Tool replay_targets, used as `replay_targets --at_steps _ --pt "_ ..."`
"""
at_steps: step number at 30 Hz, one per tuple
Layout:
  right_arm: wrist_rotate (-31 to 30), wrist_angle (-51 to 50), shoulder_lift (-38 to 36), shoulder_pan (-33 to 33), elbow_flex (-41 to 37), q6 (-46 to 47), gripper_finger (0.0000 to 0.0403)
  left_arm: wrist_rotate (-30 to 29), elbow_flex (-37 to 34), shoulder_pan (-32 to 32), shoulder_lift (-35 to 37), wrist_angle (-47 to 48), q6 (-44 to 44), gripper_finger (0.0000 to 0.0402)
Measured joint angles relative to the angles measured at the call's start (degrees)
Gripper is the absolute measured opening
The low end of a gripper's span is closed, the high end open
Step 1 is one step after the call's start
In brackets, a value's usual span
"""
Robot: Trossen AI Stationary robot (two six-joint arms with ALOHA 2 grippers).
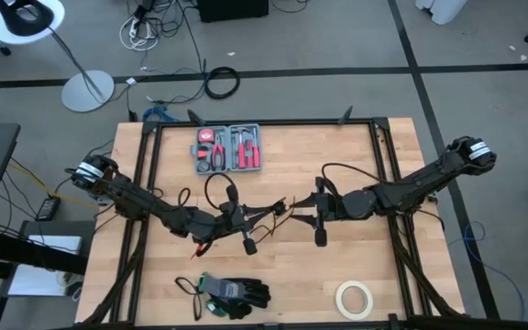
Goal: Coil cords
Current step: Uncoil the black wire cable from the black spool
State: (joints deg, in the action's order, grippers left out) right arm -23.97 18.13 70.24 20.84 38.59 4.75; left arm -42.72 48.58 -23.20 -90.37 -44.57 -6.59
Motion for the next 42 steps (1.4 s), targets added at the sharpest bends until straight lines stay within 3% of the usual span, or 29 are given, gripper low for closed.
replay_targets --at_steps 8,13,25,28,33,42 --pt "2.8 4.0 0.0 -0.3 0.0 -0.5 0.0123 0.8 0.0 0.5 0.0 2.2 1.3 0.0" --pt "2.7 4.1 0.0 -0.3 0.0 -0.8 0.012 4.7 0.0 1.8 -0.6 2.5 4.5 0.0" --pt "0.8 1.3 0.0 -0.4 -0.1 0.1 0.011 5.8 0.0 3.3 -1.9 3.4 9.0 0.0" --pt "0.2 1.2 0.0 -0.6 -0.1 0.7 0.0086 5.8 0.0 3.3 -1.9 3.5 9.0 0.0" --pt "1.1 0.7 0.0 -0.5 0.0 0.5 0.0012 6.0 0.0 3.4 -1.9 3.7 8.8 0.0" --pt "0.8 0.3 0.0 -0.5 0.0 0.7 0.0003 5.7 0.0 3.5 -1.9 3.9 7.3 0.0033"
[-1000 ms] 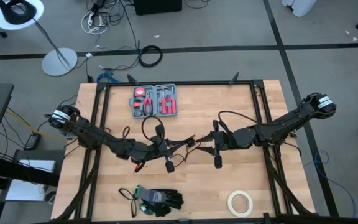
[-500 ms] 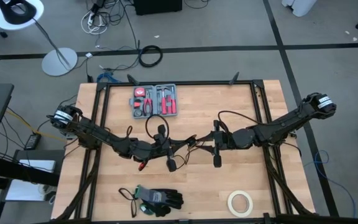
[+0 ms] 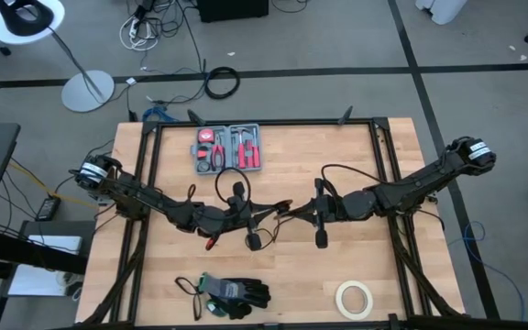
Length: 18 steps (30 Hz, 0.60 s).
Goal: Coil cords
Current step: Uncoil the black wire cable from the black spool
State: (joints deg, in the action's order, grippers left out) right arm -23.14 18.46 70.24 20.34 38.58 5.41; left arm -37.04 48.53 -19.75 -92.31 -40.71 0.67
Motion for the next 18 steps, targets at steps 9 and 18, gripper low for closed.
replay_targets --at_steps 9,18 --pt "-0.5 -1.0 0.0 0.0 0.0 0.0 0.0001 0.0 0.0 -0.1 0.0 0.0 -0.4 0.0073" --pt "-2.0 -2.7 -1.1 0.6 0.1 -0.1 0.0001 -1.2 0.0 -1.1 2.9 1.7 -3.3 0.0074"
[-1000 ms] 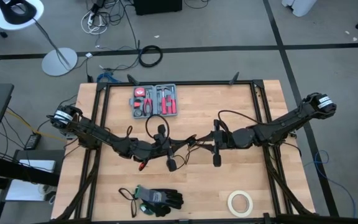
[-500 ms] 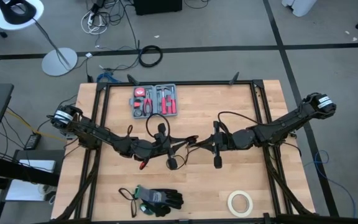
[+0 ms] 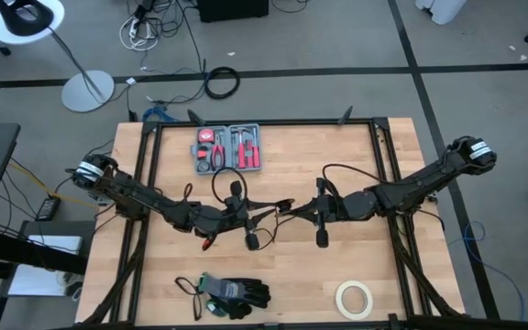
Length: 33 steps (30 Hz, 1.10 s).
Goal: Coil cords
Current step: Uncoil the black wire cable from the black spool
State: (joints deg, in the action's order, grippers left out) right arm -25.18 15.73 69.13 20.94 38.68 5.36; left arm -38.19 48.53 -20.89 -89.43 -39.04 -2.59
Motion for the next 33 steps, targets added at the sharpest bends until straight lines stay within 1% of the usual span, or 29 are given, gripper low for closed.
replay_targets --at_steps 3,8,11,16,21,25,33 --pt "-2.8 -0.4 -0.9 0.2 -0.1 -0.3 0.0 0.1 0.1 -0.6 1.4 1.7 0.0 0.0074" --pt "-2.7 -0.4 -1.8 0.5 -0.1 -0.5 0.0 -0.7 0.1 -1.0 1.8 2.1 -0.4 0.0074" --pt "-4.6 -0.2 -2.2 1.5 -0.1 -1.4 0.0 -0.6 0.1 -1.0 1.8 2.1 0.2 0.0074" --pt "-10.8 0.7 -2.6 4.6 -0.1 -6.3 0.0 -0.7 0.1 -1.0 1.9 2.2 1.3 0.0074" --pt "-13.0 2.3 -2.6 8.4 -0.1 -16.5 0.0 -0.7 0.1 -1.0 2.7 2.4 2.7 0.0074" --pt "-18.2 3.0 -2.5 10.4 -0.1 -19.6 0.0 0.3 0.1 -1.0 2.6 2.6 3.1 0.0074" --pt "-18.5 4.3 -2.5 10.6 -0.1 -20.0 0.0 0.5 0.1 -1.0 2.6 2.2 4.4 0.0074"
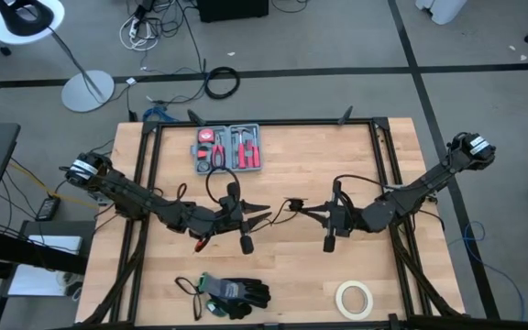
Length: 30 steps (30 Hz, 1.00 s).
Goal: Coil cords
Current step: Uncoil the black wire cable from the black spool
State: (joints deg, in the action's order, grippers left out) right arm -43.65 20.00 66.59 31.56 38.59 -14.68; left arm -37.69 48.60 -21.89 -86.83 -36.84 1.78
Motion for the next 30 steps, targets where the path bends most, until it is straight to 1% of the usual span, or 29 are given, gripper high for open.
replay_targets --at_steps 3,6,8,14,20,24,30 --pt "0.6 0.5 0.0 0.1 0.0 0.0 0.0 0.8 0.0 0.0 0.0 -0.1 0.2 0.0074" --pt "4.3 1.3 0.0 0.0 0.0 0.0 0.0 3.5 0.2 0.0 0.0 0.4 0.4 0.0074" --pt "7.3 1.7 0.0 -0.1 0.0 0.0 0.0 4.3 1.1 0.0 0.0 1.9 0.5 0.0074" --pt "10.9 4.0 0.0 -0.2 0.0 -0.9 0.0 5.4 4.6 0.0 0.0 7.1 1.7 0.0074" --pt "13.4 4.3 0.0 -0.2 0.0 -0.7 0.0 5.4 5.5 0.0 0.0 9.3 1.7 0.0074" --pt "16.0 4.4 0.0 -0.2 0.0 -0.4 0.0 3.5 5.5 0.0 -0.1 11.9 1.7 0.0074" --pt "18.5 5.3 0.0 -0.6 0.0 -0.1 0.0 2.8 5.5 0.0 -0.1 11.5 1.7 0.0074"
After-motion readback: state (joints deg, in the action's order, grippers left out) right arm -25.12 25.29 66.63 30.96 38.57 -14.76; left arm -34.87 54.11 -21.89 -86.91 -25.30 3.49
